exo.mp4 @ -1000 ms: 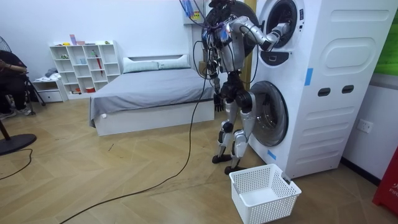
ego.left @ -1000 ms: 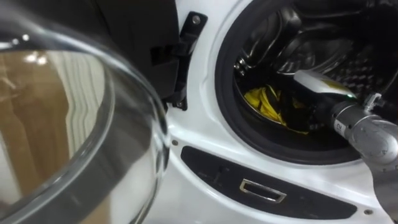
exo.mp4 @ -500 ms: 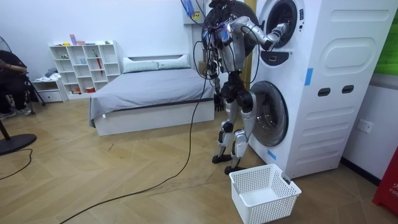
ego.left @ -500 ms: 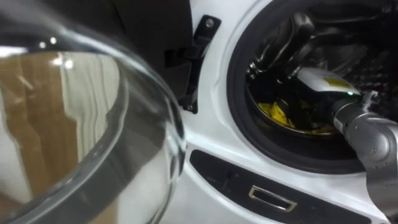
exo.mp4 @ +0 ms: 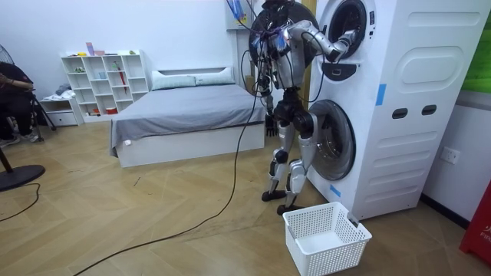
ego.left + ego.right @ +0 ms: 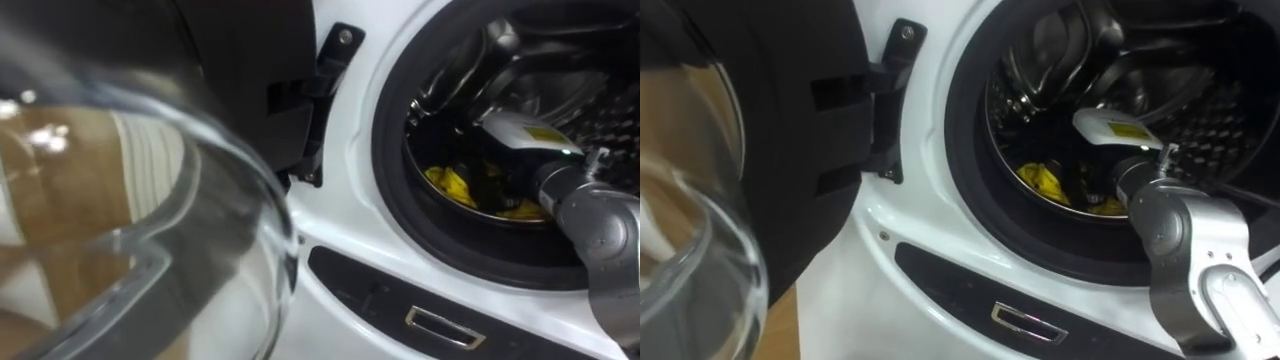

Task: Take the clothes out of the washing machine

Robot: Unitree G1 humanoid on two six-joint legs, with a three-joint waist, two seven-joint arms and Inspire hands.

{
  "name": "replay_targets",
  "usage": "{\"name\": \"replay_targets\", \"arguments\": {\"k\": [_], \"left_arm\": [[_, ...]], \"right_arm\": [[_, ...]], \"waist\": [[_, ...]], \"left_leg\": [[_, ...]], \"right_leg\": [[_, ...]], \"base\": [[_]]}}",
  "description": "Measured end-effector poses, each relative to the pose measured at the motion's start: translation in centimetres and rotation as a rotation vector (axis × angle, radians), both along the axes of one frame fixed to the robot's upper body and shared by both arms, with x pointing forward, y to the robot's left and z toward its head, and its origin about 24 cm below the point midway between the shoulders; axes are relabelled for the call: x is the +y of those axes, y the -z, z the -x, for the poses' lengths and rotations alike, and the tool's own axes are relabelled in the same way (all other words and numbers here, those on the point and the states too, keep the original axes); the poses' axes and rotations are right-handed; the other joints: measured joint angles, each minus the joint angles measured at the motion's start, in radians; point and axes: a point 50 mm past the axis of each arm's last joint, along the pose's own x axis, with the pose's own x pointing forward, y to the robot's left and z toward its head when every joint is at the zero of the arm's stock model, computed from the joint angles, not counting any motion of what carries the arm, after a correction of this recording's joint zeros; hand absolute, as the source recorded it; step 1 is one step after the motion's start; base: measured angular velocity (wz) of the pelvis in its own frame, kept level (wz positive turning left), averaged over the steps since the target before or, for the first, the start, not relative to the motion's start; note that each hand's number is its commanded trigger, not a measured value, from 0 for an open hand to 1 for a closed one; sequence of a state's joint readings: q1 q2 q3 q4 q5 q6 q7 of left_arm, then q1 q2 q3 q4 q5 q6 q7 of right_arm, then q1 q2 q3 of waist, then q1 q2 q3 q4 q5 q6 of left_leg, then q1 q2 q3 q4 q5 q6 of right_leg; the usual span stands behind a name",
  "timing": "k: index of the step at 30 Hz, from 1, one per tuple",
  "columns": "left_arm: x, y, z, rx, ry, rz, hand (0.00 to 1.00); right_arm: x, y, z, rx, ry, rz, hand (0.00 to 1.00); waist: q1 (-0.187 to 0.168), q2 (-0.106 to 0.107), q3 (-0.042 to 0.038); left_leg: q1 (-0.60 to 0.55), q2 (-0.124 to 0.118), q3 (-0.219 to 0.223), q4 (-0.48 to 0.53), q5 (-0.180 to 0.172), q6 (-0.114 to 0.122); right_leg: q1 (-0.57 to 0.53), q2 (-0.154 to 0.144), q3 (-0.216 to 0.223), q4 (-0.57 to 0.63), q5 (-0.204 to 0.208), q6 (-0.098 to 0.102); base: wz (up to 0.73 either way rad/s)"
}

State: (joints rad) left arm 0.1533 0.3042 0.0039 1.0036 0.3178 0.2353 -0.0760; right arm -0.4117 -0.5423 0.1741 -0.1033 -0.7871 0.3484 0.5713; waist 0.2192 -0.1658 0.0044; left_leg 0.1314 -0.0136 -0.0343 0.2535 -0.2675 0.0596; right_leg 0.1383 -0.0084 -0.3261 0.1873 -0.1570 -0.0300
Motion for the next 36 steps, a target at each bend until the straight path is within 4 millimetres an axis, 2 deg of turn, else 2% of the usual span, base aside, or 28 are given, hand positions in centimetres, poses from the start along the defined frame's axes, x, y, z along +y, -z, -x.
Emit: {"name": "replay_targets", "arguments": {"k": [7,10,13,17,18,20,24,26,27,29,32,36], "left_arm": [[-0.3,0.0,-0.3,-0.023,0.028,0.003,0.00],[-0.3,0.0,-0.4,-0.042,0.038,-0.006,0.00],[-0.2,0.0,-0.4,-0.051,0.034,-0.017,0.00],[-0.1,-0.1,-0.4,-0.060,0.033,-0.027,0.00],[-0.3,0.0,-0.3,-0.069,0.034,-0.022,0.00],[-0.7,0.1,-0.2,-0.087,0.036,-0.017,0.00],[-0.9,0.3,0.7,-0.080,0.031,-0.006,0.00],[-0.9,0.3,1.2,-0.072,0.025,-0.006,0.00],[-0.9,0.3,1.3,-0.078,0.011,-0.005,0.00],[-0.6,0.2,1.7,-0.091,-0.010,-0.008,0.00],[-0.1,0.1,2.4,-0.102,-0.043,-0.029,0.00],[-0.1,0.1,3.4,-0.093,-0.082,-0.031,0.00]], "right_arm": [[0.1,-0.8,0.8,-0.044,-0.023,-0.009,1.00],[0.3,-1.2,1.2,-0.061,-0.047,-0.014,1.00],[0.9,-1.8,1.4,-0.083,-0.090,-0.045,1.00],[1.8,-2.7,2.0,-0.121,-0.163,-0.077,1.00],[2.1,-3.1,2.2,-0.137,-0.186,-0.091,1.00],[2.6,-3.7,3.1,-0.177,-0.235,-0.095,1.00],[2.8,-4.1,4.2,-0.205,-0.289,-0.151,1.00],[2.6,-4.3,4.9,-0.226,-0.307,-0.175,1.00],[2.5,-4.5,5.5,-0.242,-0.313,-0.181,1.00],[2.5,-4.9,6.3,-0.277,-0.343,-0.188,1.00],[2.7,-5.5,7.1,-0.323,-0.396,-0.251,1.00],[2.8,-6.3,8.0,-0.375,-0.461,-0.395,1.00]], "waist": [[0.000,0.011,-0.0010],[-0.005,0.016,-0.0013],[-0.028,0.021,0.0000],[-0.045,0.024,0.0012],[-0.048,0.026,0.0008],[-0.053,0.033,0.0050],[-0.072,0.038,0.0043],[-0.084,0.044,0.0008],[-0.084,0.051,-0.0028],[-0.084,0.066,-0.0123],[-0.084,0.076,-0.0156],[-0.096,0.078,-0.0145]], "left_leg": [[-0.001,0.002,0.005,-0.016,0.001,-0.001],[0.001,0.004,0.009,-0.020,0.001,-0.001],[0.001,0.004,0.019,-0.028,0.002,-0.001],[0.004,0.008,0.040,-0.032,0.002,-0.001],[0.002,0.009,0.049,-0.032,0.002,-0.001],[0.004,0.009,0.066,-0.034,0.002,-0.001],[0.018,0.010,0.089,-0.034,0.002,-0.001],[0.023,0.011,0.104,-0.033,0.002,-0.001],[0.029,0.012,0.128,-0.034,0.002,-0.001],[0.034,0.013,0.144,-0.034,0.002,-0.001],[0.038,0.014,0.145,-0.036,0.002,-0.001],[0.050,0.020,0.163,-0.056,0.002,-0.001]], "right_leg": [[-0.011,-0.003,0.010,0.000,0.000,0.000],[-0.014,0.008,0.036,-0.001,0.000,0.000],[-0.021,0.012,0.078,-0.002,0.000,0.000],[-0.030,0.016,0.096,-0.003,0.000,0.000],[-0.035,0.017,0.109,-0.003,0.000,0.000],[-0.039,0.019,0.131,-0.004,0.000,0.000],[-0.028,0.020,0.157,-0.004,0.000,0.000],[-0.025,0.019,0.183,-0.003,0.000,0.000],[-0.029,0.020,0.203,-0.003,0.000,0.001],[-0.028,0.019,0.227,-0.001,-0.003,0.006],[-0.024,0.020,0.240,-0.002,-0.006,0.010],[-0.016,0.023,0.247,-0.006,-0.006,0.010]], "base": [[-0.02],[-0.05],[-0.06],[-0.15],[-0.20],[-0.20],[-0.03],[0.16],[0.11],[0.08],[0.01],[0.07]]}}
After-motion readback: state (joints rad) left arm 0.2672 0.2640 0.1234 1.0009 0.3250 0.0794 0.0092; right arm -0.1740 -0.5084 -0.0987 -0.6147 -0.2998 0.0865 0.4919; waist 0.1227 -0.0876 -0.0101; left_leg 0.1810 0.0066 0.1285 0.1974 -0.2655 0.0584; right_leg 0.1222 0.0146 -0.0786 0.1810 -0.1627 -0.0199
